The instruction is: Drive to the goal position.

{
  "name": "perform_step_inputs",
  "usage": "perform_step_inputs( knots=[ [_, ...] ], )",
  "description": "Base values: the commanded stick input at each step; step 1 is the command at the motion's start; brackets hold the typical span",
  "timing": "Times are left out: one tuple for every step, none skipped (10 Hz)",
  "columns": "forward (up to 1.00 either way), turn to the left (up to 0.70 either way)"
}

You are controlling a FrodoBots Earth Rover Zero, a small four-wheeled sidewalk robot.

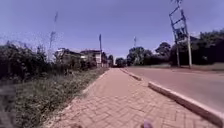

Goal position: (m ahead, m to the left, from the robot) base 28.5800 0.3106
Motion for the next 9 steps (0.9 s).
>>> perform_step_inputs(
  knots=[
    [0.85,0.0],
    [0.85,0.0],
    [0.85,0.0],
    [0.85,0.0],
    [0.85,0.0],
    [0.85,0.0],
    [0.85,0.0],
    [0.85,0.0],
    [0.85,0.0]
  ],
)
